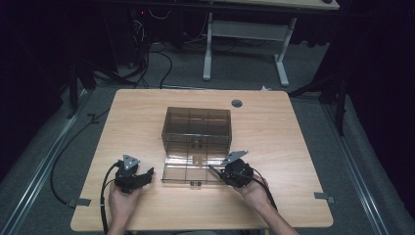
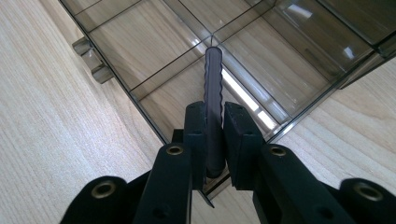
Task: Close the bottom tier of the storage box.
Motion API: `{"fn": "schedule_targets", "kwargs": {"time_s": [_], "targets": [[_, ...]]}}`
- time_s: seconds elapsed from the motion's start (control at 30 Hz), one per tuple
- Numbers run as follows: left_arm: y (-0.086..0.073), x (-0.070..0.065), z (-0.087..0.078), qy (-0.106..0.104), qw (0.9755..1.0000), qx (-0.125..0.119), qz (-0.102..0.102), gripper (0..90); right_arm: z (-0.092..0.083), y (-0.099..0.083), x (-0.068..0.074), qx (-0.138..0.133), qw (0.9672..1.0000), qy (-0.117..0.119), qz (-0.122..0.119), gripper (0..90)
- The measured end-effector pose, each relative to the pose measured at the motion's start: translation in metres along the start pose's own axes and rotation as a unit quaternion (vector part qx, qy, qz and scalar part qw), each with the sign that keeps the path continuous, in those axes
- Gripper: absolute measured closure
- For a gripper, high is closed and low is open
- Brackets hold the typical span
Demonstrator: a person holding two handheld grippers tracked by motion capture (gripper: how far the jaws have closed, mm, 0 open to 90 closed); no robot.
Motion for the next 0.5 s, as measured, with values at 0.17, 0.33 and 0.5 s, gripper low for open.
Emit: {"fn": "schedule_targets", "kwargs": {"time_s": [0.17,0.33,0.5], "targets": [[-0.0002,0.0,0.0,0.001,1.0,0.0,0.001,32.3,0.0046,-0.0009,0.0008,0.008,1.0,0.003,0.003,80.1],[-0.0004,-0.0004,0.0002,0.002,1.0,0.0,0.002,32.4,0.0052,-0.0014,-0.002,0.003,0.9999,0.013,0.008,79.8],[-0.0004,-0.0004,0.0001,0.002,1.0,0.0,0.002,32.5,0.0047,-0.0023,-0.0017,-0.003,0.9998,0.017,0.012,77.7]]}}
Point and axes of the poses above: each handheld gripper's, and its own axes: z roughly forward along the jaws, y roughly out of its top, x roughly to its left, the point moved 7 cm from there along z, roughly forward along the jaws, and after that the axes turned 10 degrees about x, right-handed, at the moved point
